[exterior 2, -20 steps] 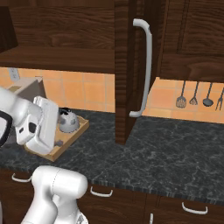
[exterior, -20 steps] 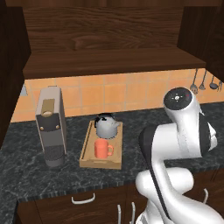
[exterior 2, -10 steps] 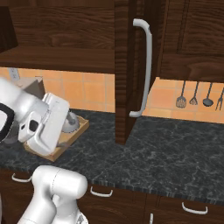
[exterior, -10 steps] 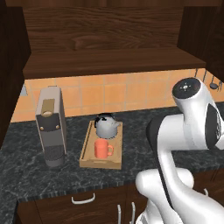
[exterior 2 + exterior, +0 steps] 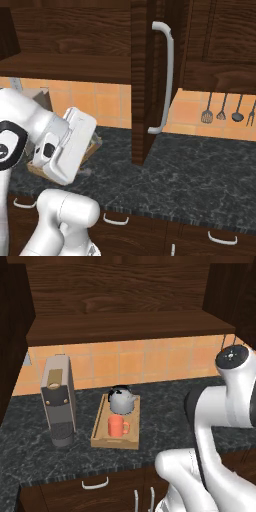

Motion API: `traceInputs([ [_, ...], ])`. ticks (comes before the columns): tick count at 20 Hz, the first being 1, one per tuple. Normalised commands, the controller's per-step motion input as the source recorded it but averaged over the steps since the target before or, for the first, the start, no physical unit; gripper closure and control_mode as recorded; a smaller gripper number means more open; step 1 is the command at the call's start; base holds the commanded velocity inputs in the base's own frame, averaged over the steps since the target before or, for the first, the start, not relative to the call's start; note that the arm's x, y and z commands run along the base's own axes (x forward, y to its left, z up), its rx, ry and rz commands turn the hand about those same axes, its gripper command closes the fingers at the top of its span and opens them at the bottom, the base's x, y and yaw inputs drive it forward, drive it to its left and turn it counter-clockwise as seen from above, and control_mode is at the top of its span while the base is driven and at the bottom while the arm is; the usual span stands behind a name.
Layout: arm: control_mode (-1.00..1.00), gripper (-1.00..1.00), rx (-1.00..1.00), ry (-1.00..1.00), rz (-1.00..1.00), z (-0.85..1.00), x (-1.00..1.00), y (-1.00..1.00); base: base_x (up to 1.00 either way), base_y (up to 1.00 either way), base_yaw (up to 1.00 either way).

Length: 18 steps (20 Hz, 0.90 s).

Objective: Pick the kettle from the counter and place it on the tray. Then pick the mug from the cabinet and place it on the tray. Then close the cabinet doors.

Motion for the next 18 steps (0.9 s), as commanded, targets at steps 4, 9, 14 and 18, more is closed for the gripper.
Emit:
traceInputs([
  [4, -1.00, -1.00, -0.06, -0.31, -0.01, 0.28, -0.47, -0.65, 0.00, 0.00, 0.00],
  [9, -1.00, -1.00, -0.05, -0.21, 0.00, 0.31, -0.21, -0.43, 0.00, 0.00, 0.00],
  [14, -1.00, -1.00, 0.00, -0.26, -0.03, 0.33, 0.03, -0.50, 0.00, 0.00, 0.00],
  [18, -1.00, -1.00, 0.00, -0.41, 0.00, 0.27, -0.05, -0.43, 0.00, 0.00, 0.00],
])
